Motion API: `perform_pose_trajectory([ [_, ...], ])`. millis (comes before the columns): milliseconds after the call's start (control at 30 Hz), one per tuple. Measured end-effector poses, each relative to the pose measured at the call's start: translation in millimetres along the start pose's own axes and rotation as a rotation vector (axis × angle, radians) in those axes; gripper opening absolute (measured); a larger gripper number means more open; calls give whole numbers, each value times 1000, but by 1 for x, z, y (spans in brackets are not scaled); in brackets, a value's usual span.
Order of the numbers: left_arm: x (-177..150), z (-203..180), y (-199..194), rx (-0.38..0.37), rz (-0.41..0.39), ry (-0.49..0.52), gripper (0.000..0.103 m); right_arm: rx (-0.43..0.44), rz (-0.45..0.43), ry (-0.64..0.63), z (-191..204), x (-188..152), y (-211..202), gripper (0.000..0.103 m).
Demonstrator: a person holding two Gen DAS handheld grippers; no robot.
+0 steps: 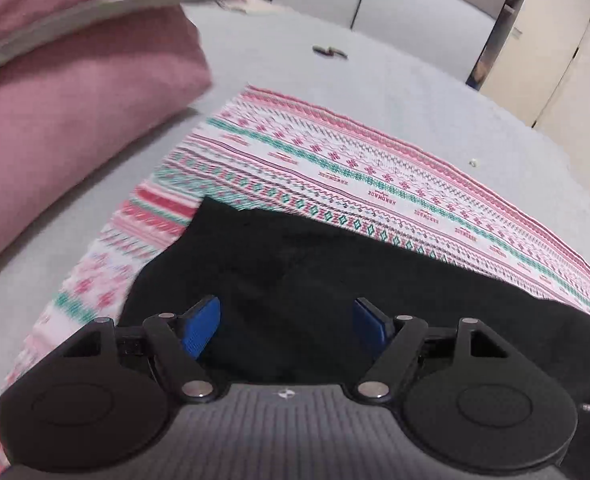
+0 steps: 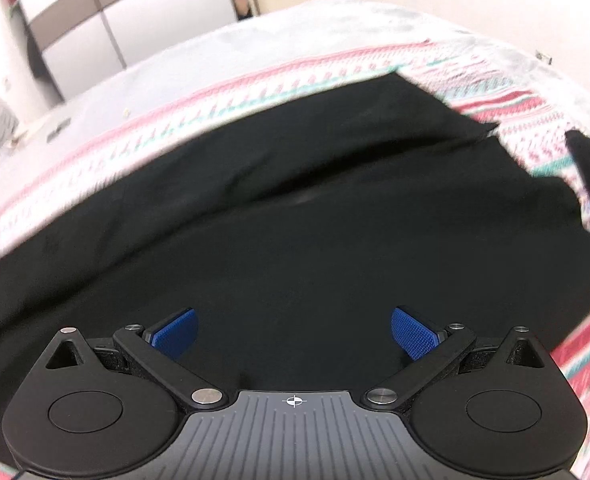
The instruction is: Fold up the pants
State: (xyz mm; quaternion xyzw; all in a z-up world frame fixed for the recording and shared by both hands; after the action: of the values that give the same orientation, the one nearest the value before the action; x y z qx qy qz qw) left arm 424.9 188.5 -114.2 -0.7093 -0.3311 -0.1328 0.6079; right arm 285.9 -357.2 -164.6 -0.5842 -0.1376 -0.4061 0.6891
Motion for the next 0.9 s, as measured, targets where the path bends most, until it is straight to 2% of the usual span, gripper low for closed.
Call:
perform_pose_trajectory([
  [67, 14, -3, 22, -22, 15, -30, 103, 30, -18, 61, -16, 34, 4, 103],
  [167, 31, -9, 52, -15, 19, -51, 103, -15, -30, 181, -48, 96, 23, 103],
  [233, 34, -11, 79, 12, 74, -60, 103, -33, -63, 222, -62, 144, 40, 103],
  [333, 34, -12, 114, 20, 145, -96, 103, -11, -1, 279, -71, 200, 89, 103],
  [400, 33, -11, 131, 75, 180, -95, 103, -37, 26, 341, -80, 228, 125, 103],
  [500, 35, -10, 152, 138, 212, -66, 103, -127, 65, 352, -88, 253, 173, 103],
  [600, 34, -14, 161, 187, 191, -27, 103, -189, 98, 328, -93, 265, 213, 101],
  [633, 33, -15, 161, 202, 168, -4, 96, -206, 112, 331, -95, 268, 228, 101],
  [700, 33, -17, 157, 201, 132, 7, 68, -222, 159, 316, -95, 268, 250, 98],
  [733, 34, -18, 155, 189, 122, 7, 36, -239, 165, 300, -96, 267, 255, 97],
  [767, 33, -16, 153, 175, 120, -10, 25, -254, 160, 284, -95, 266, 257, 95],
  [833, 32, -11, 150, 137, 104, -45, 25, -302, 140, 236, -91, 261, 255, 70],
  [867, 31, -9, 147, 129, 98, -49, 25, -319, 118, 186, -88, 260, 250, 28],
  [900, 29, -8, 144, 124, 93, -47, 25, -306, 108, 174, -86, 258, 245, 0],
])
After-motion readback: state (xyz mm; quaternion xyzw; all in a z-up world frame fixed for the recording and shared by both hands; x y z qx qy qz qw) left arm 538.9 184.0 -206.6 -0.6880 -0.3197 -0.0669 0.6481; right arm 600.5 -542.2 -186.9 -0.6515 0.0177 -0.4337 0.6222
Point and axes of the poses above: each gripper's, at about its wrist camera, not at the fingertips, and y roughly the way its jaws point, z to its left, x to its top, the point moved 8 cm from there along y, roughly the way its jaws point, and after that the axes turned 1 degree about -y, right-handed, at the moved point
